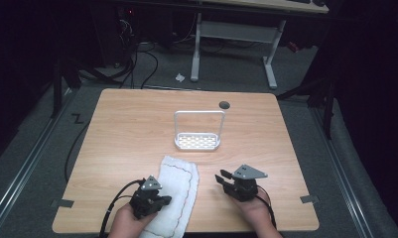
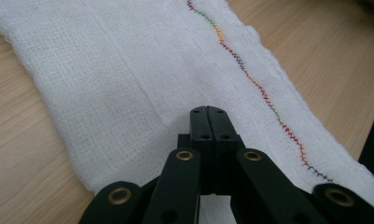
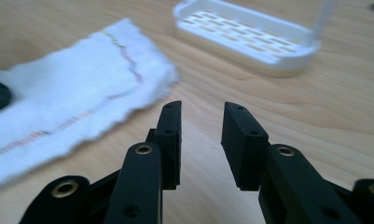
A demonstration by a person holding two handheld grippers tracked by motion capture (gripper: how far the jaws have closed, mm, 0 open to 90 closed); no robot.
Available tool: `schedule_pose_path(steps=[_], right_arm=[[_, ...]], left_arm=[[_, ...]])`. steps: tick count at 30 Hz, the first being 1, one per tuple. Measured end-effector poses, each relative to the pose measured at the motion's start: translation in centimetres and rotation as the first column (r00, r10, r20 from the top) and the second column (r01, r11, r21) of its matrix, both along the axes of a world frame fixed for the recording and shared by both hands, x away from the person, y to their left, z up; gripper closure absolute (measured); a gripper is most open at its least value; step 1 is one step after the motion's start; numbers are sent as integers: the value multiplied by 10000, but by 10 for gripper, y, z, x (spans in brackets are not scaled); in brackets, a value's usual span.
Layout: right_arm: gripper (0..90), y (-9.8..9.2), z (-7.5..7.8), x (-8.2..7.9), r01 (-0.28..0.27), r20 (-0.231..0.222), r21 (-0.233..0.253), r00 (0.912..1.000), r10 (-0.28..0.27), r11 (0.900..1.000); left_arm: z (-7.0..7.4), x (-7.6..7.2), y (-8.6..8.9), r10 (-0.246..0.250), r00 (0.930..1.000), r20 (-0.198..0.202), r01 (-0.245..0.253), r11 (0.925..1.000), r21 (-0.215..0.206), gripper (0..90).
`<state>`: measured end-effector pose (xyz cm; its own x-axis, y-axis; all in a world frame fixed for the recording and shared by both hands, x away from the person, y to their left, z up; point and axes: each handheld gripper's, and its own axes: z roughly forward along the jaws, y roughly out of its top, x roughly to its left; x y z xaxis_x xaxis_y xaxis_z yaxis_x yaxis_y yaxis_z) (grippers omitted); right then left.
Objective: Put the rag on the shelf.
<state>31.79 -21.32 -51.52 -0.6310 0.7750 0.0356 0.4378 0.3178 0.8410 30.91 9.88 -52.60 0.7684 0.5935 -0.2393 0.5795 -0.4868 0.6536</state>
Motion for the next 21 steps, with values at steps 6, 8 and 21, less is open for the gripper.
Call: schedule_pose_path(steps=[6, 8, 21], right_arm=[[782, 40, -5, -8, -1279, -419, -358, 9911, 1264, 9911], [849, 56, -9, -14, -1868, -715, -579, 9806, 1826, 9807], [900, 68, -18, -12, -2142, -1180, -1359, 9729, 1988, 9673]], left_arm=[[8, 1, -7, -182, 9998, 2, 182, 9981, -584, 878], [13, 2, 1, 77, 9995, 300, -59, 9983, -588, 879], [-2, 8, 4, 281, 9993, -244, -291, 9988, -394, 900]])
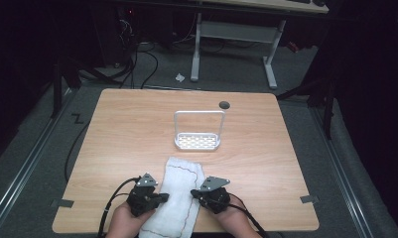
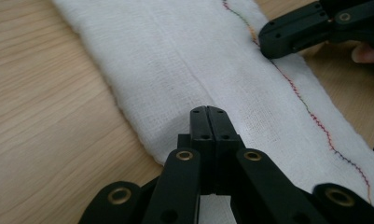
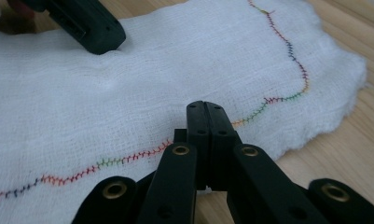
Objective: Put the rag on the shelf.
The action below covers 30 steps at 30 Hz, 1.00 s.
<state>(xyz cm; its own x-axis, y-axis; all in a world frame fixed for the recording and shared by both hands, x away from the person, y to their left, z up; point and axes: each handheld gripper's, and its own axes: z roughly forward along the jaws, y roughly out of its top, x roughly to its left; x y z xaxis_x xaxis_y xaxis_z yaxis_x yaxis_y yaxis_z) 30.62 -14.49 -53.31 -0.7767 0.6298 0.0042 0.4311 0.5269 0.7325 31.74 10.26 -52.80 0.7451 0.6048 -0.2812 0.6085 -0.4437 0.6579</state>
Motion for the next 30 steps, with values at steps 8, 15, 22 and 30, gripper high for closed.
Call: schedule_pose_path(steps=[8, 15, 22, 30], right_arm=[[900, -46, 2, 4, 998, -82, -119, 9950, -999, 9949], [887, -68, 1, 1, 1316, -234, 174, 9911, -1312, 9912], [858, -69, 5, 1, 1315, -99, 677, 9913, -1311, 9890], [826, -73, 7, 3, 1434, -61, 820, 9897, -1433, 9863]], left_arm=[[-4, 7, -51, -1038, 9946, 1, 1037, 9935, -476, 900], [-3, 7, -62, -1464, 9890, 202, 1471, 9881, -447, 898], [3, 48, -35, 926, 9920, 857, -850, 9924, -885, 716], [-6, 83, -47, 1719, 9805, 950, -1663, 9840, -645, 577]])
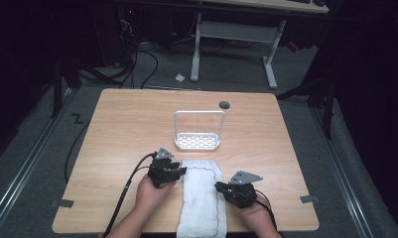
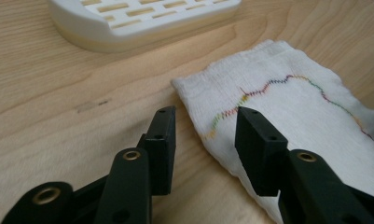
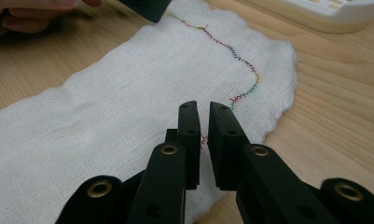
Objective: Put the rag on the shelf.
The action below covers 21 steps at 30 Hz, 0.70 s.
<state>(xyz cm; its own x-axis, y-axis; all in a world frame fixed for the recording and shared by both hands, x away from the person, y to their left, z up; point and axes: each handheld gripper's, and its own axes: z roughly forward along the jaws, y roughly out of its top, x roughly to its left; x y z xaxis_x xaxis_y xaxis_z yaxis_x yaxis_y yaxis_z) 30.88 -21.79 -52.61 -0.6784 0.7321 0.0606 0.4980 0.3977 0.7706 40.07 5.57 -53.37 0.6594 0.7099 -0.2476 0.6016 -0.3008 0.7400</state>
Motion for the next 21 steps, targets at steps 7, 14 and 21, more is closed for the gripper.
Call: schedule_pose_path(steps=[7, 14, 21], right_arm=[[781, -3, 1, 3, 239, 109, 160, 9997, -241, 9996], [713, -3, 5, 18, 955, 12, 545, 9954, -957, 9939], [594, 3, 1, 62, 1635, -616, 177, 9848, -1621, 9864]], left_arm=[[-4, 7, -8, 104, 9999, 113, -102, 9997, -200, 618], [-6, 3, -9, -208, 9997, 121, 211, 9995, -216, 841], [-6, 3, -9, -227, 9997, 106, 230, 9995, -234, 847]])
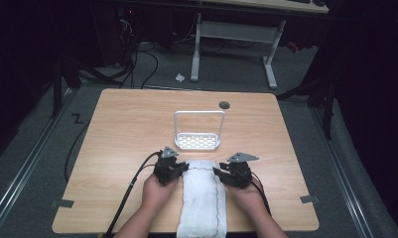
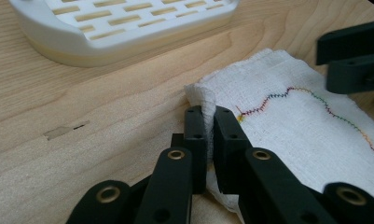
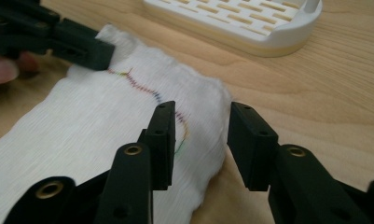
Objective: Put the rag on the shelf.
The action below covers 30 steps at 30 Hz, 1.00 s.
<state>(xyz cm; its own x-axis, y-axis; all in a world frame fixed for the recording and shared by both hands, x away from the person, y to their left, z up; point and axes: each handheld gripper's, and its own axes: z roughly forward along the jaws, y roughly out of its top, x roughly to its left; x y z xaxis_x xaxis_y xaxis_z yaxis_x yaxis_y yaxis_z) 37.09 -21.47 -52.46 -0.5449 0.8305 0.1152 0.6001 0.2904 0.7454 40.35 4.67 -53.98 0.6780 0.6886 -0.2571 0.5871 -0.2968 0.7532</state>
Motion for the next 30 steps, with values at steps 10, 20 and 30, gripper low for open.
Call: schedule_pose_path(steps=[10, 20, 30], right_arm=[[673, 9, -10, 10, -253, -58, -171, 9997, 252, 9995], [809, 8, -12, 7, -315, -106, 301, 9994, 318, 9991], [822, 10, -12, 6, -340, 54, 101, 9994, 340, 9994]], left_arm=[[0, 0, 0, -21, 10000, 49, 21, 10000, 38, 847], [0, -1, -1, 13, 9999, 120, -14, 10000, 71, 847], [0, -2, 0, -4, 9999, 142, 3, 10000, 36, 848]])
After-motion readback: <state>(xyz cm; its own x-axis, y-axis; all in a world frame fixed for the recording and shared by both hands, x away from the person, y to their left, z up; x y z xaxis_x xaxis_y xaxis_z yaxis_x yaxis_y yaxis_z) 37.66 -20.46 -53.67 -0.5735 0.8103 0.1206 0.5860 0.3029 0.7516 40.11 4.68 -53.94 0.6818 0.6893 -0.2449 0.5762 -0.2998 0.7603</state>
